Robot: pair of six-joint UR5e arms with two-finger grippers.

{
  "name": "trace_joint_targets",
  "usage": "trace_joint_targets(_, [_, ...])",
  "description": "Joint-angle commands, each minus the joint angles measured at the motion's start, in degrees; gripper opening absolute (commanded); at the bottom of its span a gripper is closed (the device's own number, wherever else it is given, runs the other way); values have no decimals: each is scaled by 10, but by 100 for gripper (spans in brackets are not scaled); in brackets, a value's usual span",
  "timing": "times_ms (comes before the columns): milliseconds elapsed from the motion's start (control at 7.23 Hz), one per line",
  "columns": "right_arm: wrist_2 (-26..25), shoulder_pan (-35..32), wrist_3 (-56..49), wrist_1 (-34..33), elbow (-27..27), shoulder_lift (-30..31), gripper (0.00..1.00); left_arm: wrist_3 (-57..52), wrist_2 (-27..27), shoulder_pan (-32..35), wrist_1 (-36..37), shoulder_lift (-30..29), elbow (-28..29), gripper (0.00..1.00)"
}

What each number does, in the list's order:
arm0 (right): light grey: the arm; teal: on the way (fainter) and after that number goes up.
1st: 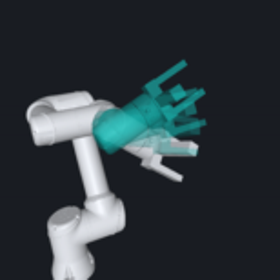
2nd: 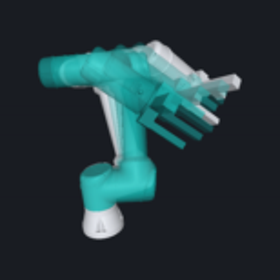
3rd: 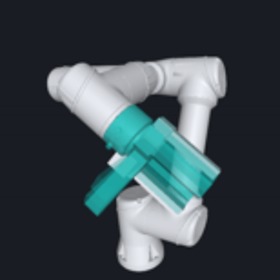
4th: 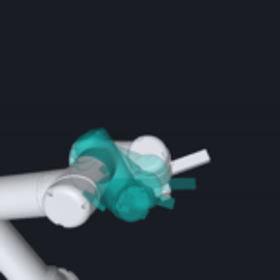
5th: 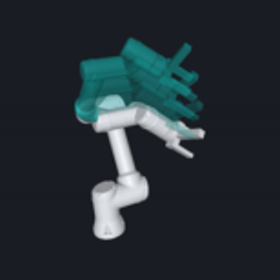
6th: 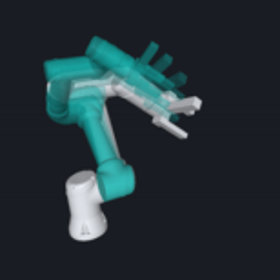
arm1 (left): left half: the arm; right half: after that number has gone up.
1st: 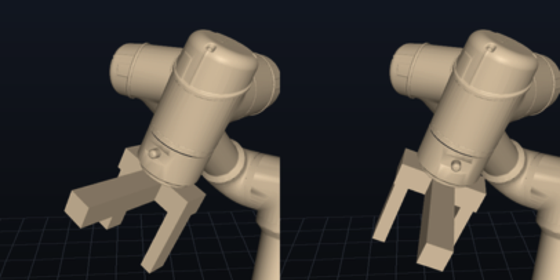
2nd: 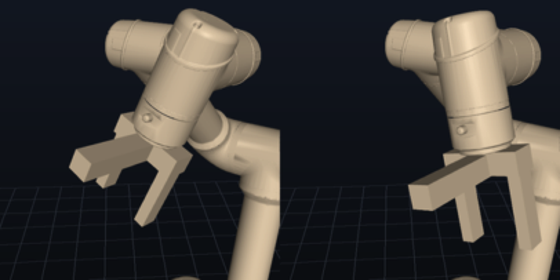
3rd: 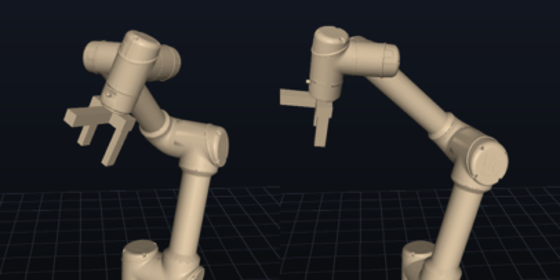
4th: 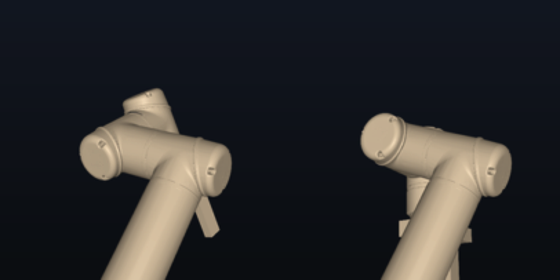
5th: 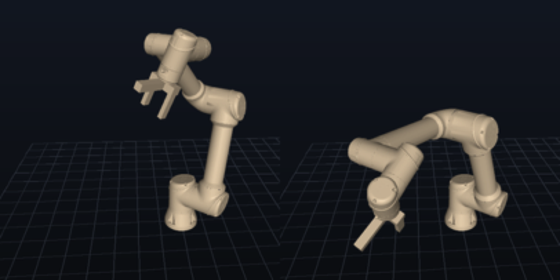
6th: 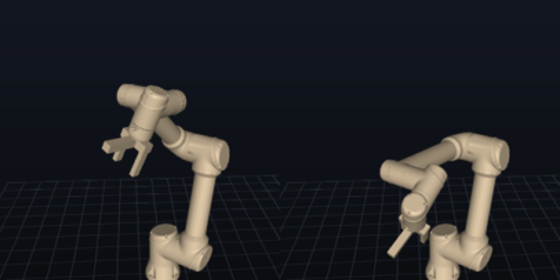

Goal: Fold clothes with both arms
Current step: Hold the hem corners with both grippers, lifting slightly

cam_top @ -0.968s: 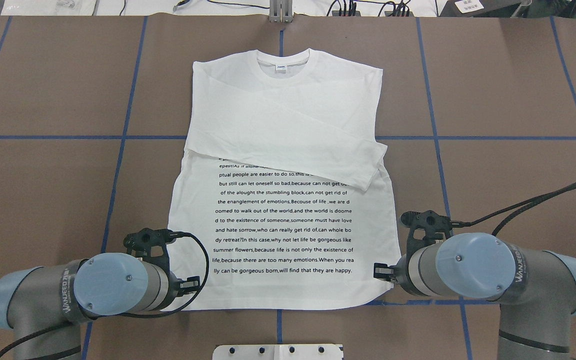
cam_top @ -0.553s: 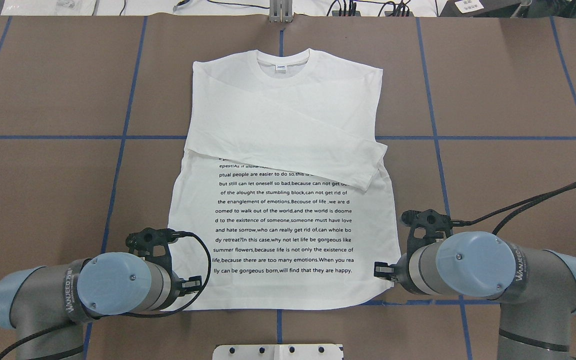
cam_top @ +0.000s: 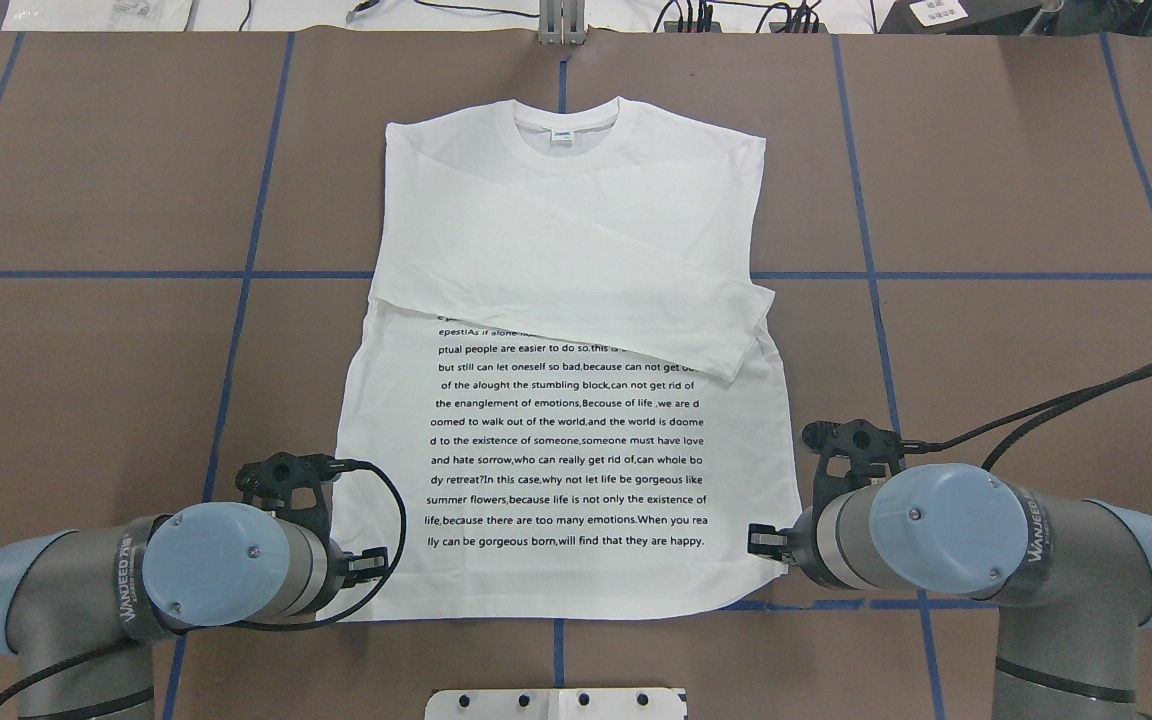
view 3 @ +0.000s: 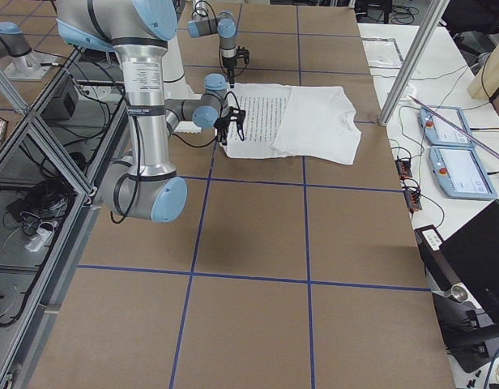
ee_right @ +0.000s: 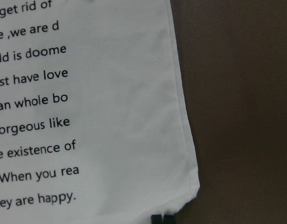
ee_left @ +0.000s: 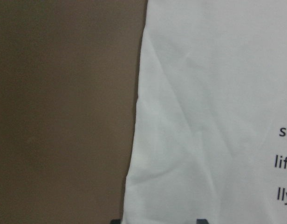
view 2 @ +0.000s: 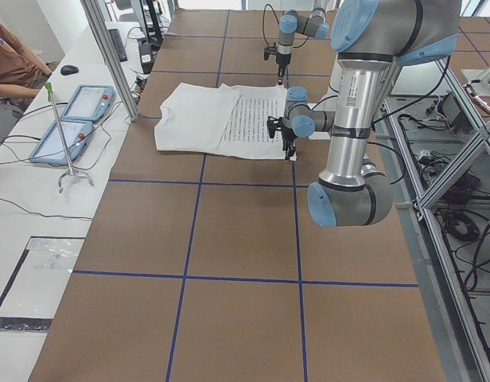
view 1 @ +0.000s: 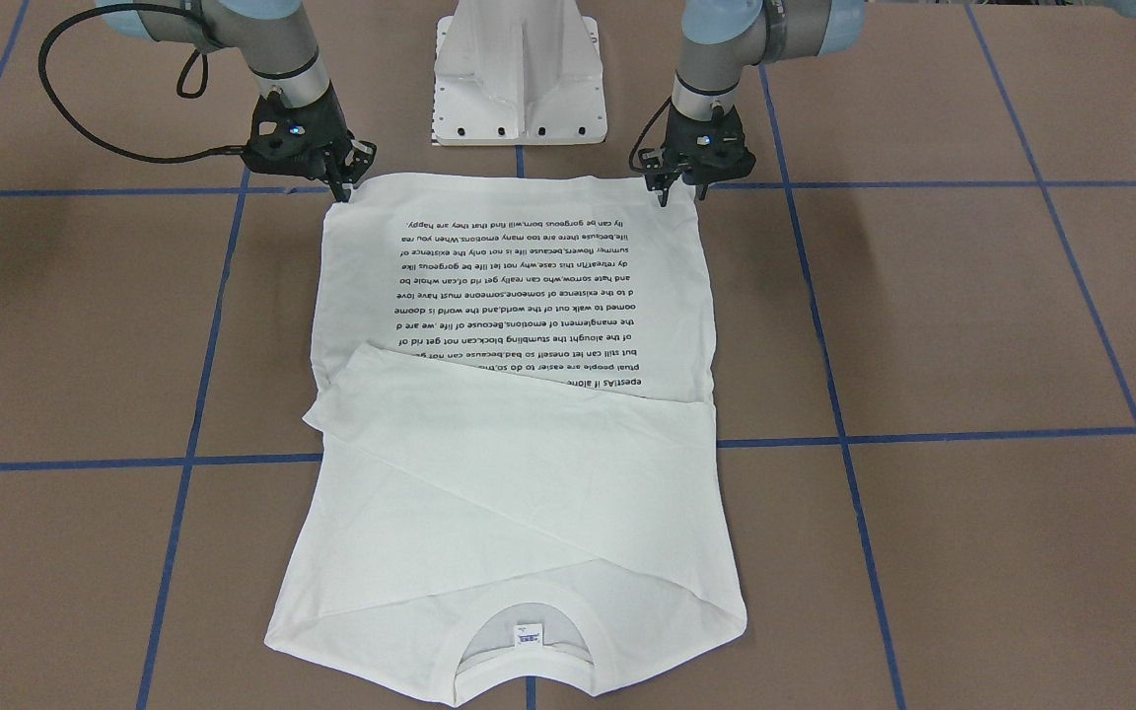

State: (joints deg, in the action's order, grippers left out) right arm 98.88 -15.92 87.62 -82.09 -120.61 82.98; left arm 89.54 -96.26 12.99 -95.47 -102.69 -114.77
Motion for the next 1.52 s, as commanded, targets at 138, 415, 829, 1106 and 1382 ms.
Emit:
trace_joint_targets(138, [0,0,0,0,0,0,0,0,0,-6,-2,13,1,62])
trace_joint_targets(415, [-1,0,-1,0,0,0,0,0,0,-6,-2,10,-5,62])
trace_joint_targets(829, [-1,-3,-1,0,2,0,0,-1,-1,-7,-3,10,-2,62])
trace_joint_targets(1106, [-1,-3,-1,0,1,0,0,-1,-1,-7,-3,9,0,54])
trace_joint_targets(1382, [-1,-4,-1,0,1,1,0,-1,-2,-9,-3,8,0,35])
